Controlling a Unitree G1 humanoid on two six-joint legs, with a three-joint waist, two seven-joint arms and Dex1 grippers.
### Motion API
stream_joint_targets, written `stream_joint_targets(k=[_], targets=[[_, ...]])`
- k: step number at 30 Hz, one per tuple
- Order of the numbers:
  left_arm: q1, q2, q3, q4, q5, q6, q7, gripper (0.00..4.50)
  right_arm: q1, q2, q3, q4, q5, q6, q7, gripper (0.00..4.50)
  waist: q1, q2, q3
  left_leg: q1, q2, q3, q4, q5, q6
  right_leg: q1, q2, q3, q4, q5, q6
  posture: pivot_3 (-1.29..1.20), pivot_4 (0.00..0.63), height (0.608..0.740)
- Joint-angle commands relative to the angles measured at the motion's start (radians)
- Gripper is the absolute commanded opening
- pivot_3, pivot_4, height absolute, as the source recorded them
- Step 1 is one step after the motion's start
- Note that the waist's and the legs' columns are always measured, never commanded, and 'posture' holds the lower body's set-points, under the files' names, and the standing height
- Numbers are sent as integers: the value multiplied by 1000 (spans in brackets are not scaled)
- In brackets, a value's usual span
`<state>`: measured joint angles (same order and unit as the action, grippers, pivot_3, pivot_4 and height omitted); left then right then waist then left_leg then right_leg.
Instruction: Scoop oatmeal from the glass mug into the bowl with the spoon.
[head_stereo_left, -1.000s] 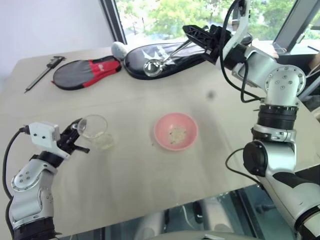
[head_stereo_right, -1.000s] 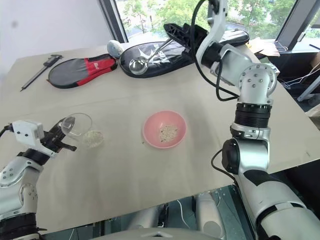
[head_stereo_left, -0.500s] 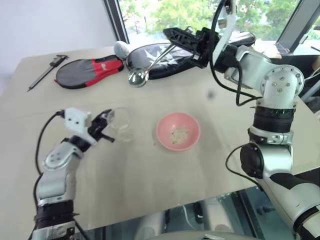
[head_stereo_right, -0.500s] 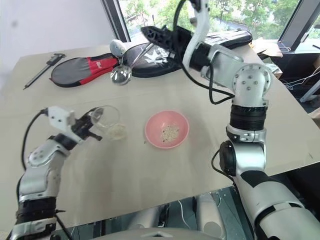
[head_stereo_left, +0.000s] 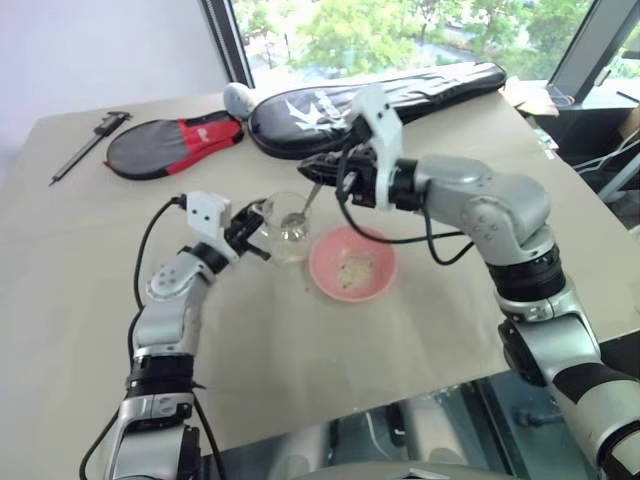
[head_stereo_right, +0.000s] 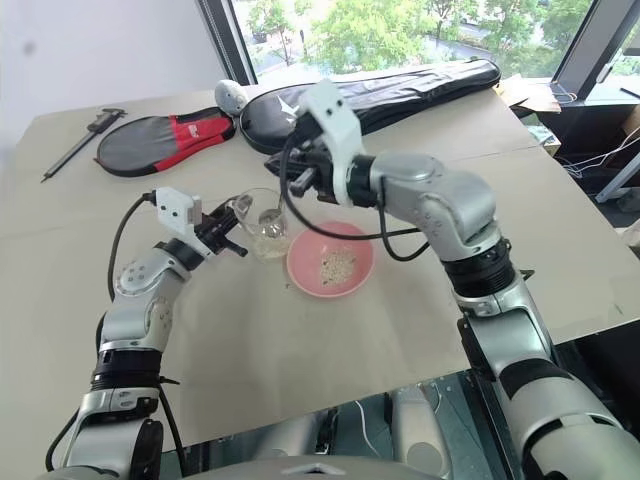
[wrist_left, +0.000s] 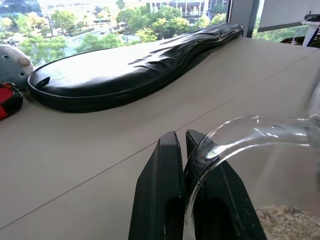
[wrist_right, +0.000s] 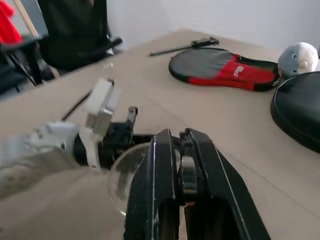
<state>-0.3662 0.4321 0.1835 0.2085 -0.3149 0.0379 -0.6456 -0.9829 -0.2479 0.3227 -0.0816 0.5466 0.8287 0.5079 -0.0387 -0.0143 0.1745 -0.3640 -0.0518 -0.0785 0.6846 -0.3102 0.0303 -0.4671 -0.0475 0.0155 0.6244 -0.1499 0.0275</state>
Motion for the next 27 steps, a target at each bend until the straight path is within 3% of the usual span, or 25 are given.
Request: stream_joint_targets(k=[1,4,11,16,27], targets=[[-13,2,-8,6,18,-22,5,17,3,16,23,-14,-74,-58,20,0,0,0,0,0,0,0,0,0,0,0,0,0,0,0,0,0,150,740],[-17,3,-8,13,26,-30,6,17,22,40,48,-5,-96,-39,37,0,1,0,0,0,0,0,0,0,0,0,0,0,0,0,0,0,150,740],[-2,-4,1,11,26,-41,17,17,58,138,-50,-29,4,193,0,0,2,0,0,0,0,-1,0,0,-1,0,-1,0,0,0,0,0,150,740],[5,-16,-7,15,35,-54,20,17,13,236,-247,11,81,358,-94,0,2,0,0,0,0,-1,0,0,-1,0,0,0,0,0,0,0,150,740],[3,-39,-22,33,37,-70,24,17,-166,337,-721,168,195,604,-335,0,2,0,0,0,0,-2,0,0,-1,0,-1,-1,1,0,0,0,150,740]])
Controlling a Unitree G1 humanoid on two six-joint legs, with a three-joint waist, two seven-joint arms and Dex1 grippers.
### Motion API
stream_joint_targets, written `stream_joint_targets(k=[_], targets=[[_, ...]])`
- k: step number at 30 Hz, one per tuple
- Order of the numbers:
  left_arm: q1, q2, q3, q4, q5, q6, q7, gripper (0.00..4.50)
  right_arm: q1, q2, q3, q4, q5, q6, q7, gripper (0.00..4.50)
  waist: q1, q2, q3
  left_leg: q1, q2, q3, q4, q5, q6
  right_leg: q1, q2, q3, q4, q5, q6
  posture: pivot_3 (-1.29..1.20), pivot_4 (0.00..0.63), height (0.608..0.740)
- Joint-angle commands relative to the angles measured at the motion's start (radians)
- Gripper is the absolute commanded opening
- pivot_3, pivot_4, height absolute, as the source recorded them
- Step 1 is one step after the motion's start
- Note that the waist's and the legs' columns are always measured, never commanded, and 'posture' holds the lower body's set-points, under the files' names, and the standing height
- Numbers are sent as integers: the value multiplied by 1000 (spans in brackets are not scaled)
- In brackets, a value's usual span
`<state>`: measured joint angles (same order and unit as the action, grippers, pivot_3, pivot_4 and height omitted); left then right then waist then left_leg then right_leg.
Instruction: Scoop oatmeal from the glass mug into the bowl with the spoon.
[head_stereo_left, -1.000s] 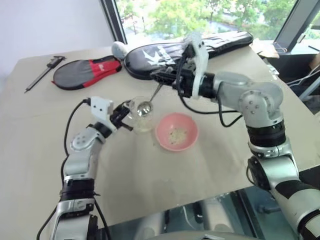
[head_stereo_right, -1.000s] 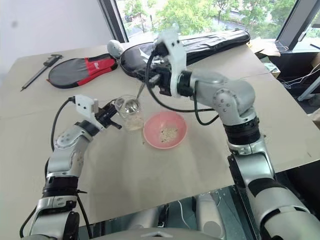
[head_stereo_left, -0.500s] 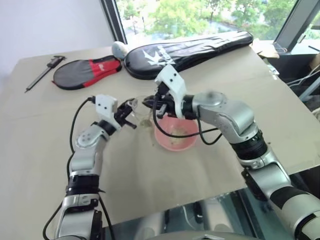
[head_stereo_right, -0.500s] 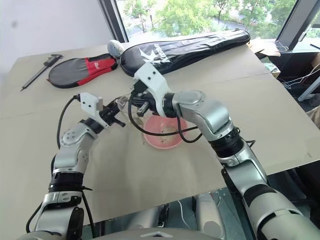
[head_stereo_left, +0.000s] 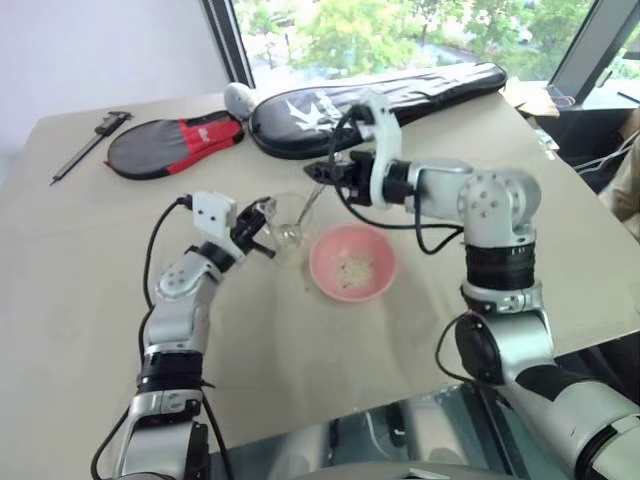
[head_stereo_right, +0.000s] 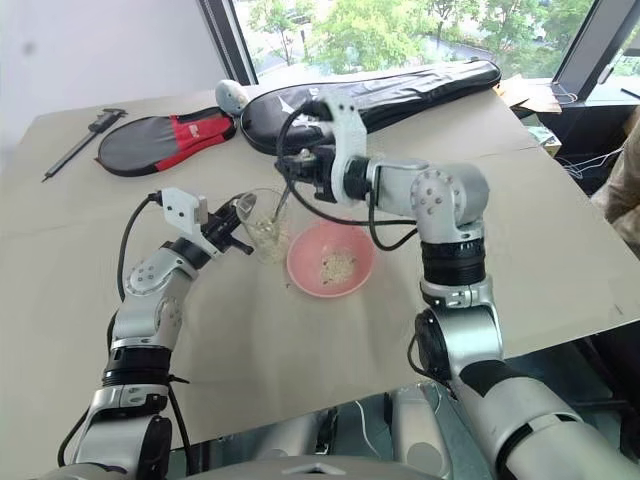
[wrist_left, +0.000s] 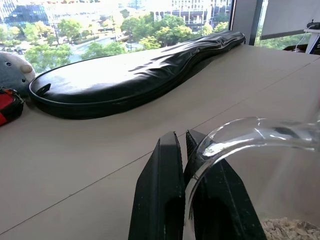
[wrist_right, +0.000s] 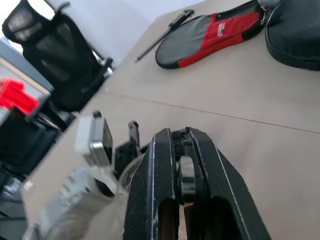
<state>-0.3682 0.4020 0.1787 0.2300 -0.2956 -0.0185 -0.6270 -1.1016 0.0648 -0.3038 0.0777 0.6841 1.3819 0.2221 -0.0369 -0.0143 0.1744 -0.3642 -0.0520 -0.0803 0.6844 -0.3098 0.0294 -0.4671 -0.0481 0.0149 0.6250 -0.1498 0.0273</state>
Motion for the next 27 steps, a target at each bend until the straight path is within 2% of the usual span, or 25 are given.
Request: stream_joint_targets(k=[1,7,27], targets=[[4,-13,-14,14,15,-17,7,17,-54,24,-124,20,59,67,-67,0,0,0,0,0,0,0,0,0,0,0,0,0,0,0,0,0,150,740],[-9,-26,-18,33,25,-62,9,17,-96,24,-256,86,66,111,-157,0,2,0,0,0,0,0,0,0,0,0,0,0,0,0,0,0,150,740],[-1,-37,-29,53,35,-115,13,17,-191,-4,-504,173,77,222,-281,0,1,0,0,0,0,1,0,-2,4,0,0,0,0,0,0,0,150,740]])
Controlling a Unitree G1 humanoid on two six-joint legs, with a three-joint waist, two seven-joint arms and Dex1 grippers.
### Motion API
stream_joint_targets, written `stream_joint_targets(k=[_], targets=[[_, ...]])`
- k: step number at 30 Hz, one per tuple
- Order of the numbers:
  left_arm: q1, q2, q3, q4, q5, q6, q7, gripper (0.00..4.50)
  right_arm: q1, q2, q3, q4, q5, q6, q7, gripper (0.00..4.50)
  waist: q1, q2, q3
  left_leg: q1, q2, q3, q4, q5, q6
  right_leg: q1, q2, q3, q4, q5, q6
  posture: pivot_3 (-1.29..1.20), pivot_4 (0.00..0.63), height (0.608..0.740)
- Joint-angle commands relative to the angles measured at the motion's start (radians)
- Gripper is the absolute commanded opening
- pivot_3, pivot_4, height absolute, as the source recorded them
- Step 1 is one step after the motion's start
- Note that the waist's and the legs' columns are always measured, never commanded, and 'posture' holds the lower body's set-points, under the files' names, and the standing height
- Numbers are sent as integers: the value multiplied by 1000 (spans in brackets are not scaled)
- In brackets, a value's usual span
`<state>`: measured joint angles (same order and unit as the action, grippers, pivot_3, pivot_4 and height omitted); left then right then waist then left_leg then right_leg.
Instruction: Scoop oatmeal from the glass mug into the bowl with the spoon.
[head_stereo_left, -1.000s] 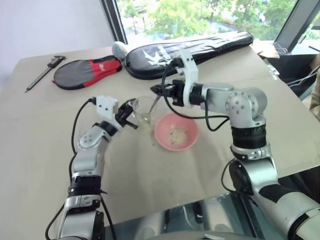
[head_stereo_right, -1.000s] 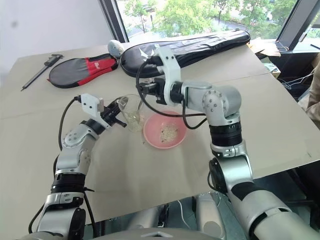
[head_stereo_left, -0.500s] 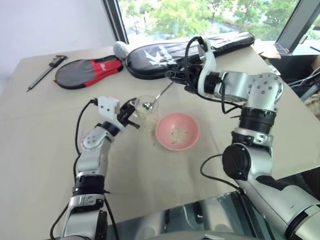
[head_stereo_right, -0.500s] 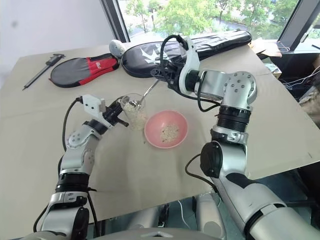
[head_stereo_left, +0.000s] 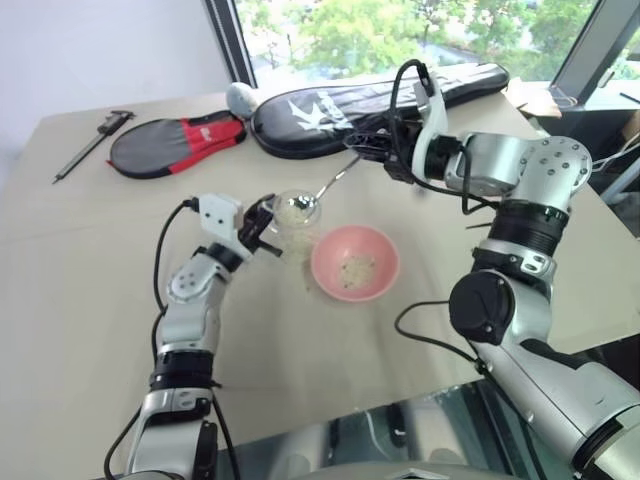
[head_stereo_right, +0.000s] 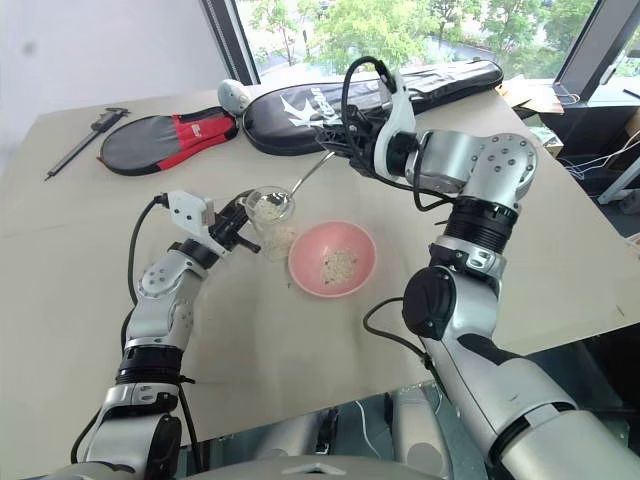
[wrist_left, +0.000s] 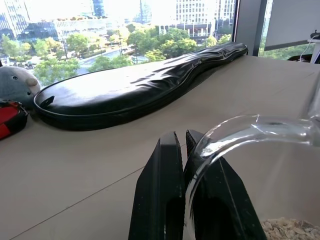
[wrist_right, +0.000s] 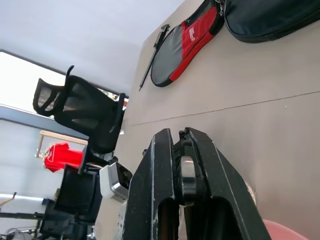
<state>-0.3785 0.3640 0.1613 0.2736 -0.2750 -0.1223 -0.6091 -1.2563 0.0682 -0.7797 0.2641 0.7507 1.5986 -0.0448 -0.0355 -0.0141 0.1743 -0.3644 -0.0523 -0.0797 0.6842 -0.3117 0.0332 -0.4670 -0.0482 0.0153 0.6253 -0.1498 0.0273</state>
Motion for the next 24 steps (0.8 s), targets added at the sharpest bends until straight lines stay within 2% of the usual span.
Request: stream_joint_targets(k=[1,10,24], targets=[[8,2,-12,10,14,-11,-6,17,-36,-5,-38,-13,9,8,-20,0,0,0,0,0,0,0,0,0,0,0,0,0,0,0,0,0,150,740],[-1,7,-14,24,13,-9,-13,17,-43,-6,-86,-20,67,16,-51,0,0,0,0,0,0,0,0,0,0,0,0,0,0,0,0,0,150,740],[-12,26,-1,74,8,-18,-33,17,55,-99,-32,-21,433,16,-228,0,-2,0,0,0,0,1,0,0,1,0,0,0,0,0,0,0,150,740]])
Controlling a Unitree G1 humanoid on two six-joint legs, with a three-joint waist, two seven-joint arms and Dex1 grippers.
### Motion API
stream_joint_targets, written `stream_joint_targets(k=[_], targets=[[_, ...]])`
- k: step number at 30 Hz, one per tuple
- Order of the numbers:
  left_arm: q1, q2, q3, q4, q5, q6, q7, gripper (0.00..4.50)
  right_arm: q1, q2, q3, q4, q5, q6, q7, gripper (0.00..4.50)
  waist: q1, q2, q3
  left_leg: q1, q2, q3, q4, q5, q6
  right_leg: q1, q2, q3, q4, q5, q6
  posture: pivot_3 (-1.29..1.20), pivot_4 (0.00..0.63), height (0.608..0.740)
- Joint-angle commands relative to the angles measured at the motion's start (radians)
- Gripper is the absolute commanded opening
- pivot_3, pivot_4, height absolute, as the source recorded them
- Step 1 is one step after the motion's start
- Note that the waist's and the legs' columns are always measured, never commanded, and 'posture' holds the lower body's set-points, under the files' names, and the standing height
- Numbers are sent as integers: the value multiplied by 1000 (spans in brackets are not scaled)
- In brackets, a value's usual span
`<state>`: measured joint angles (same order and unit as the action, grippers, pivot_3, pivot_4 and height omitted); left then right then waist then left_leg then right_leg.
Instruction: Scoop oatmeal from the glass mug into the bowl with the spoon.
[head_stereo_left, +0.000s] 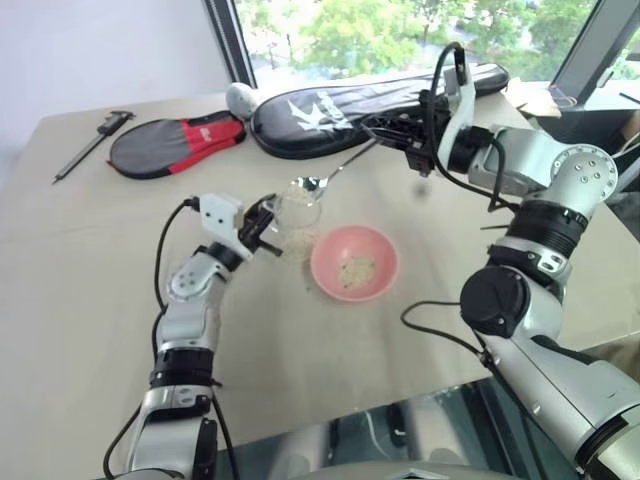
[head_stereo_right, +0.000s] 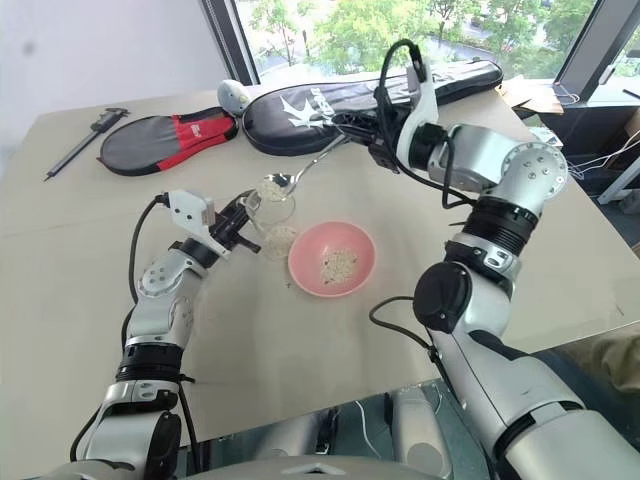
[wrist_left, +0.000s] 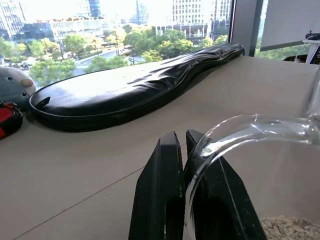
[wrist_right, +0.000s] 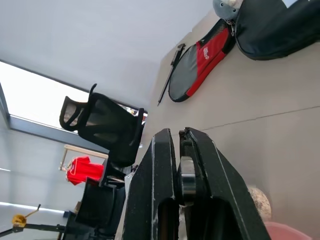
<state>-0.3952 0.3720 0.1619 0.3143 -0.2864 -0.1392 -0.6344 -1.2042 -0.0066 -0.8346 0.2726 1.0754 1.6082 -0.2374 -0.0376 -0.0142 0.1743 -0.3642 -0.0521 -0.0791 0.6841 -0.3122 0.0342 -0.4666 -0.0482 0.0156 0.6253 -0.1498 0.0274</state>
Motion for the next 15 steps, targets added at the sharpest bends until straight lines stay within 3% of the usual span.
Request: stream_joint_targets(k=[1,8,13,15], targets=[[3,20,-1,39,19,-3,-9,17,16,-33,31,-35,146,6,-56,0,0,0,0,0,0,0,0,0,0,0,0,0,0,0,0,0,150,740],[-10,30,0,76,16,-12,-19,17,104,-84,90,-68,415,-3,-223,0,-2,0,0,1,1,1,0,0,1,0,1,0,1,0,0,0,150,740],[-19,33,-1,95,15,-17,-25,17,229,-175,253,-116,675,-102,-340,0,-2,0,0,2,1,1,0,0,1,1,1,1,1,0,0,0,150,740],[-20,35,-1,102,14,-19,-26,17,264,-248,335,-156,705,-122,-330,0,-2,0,0,2,1,1,0,0,1,2,1,1,0,0,0,0,150,740]])
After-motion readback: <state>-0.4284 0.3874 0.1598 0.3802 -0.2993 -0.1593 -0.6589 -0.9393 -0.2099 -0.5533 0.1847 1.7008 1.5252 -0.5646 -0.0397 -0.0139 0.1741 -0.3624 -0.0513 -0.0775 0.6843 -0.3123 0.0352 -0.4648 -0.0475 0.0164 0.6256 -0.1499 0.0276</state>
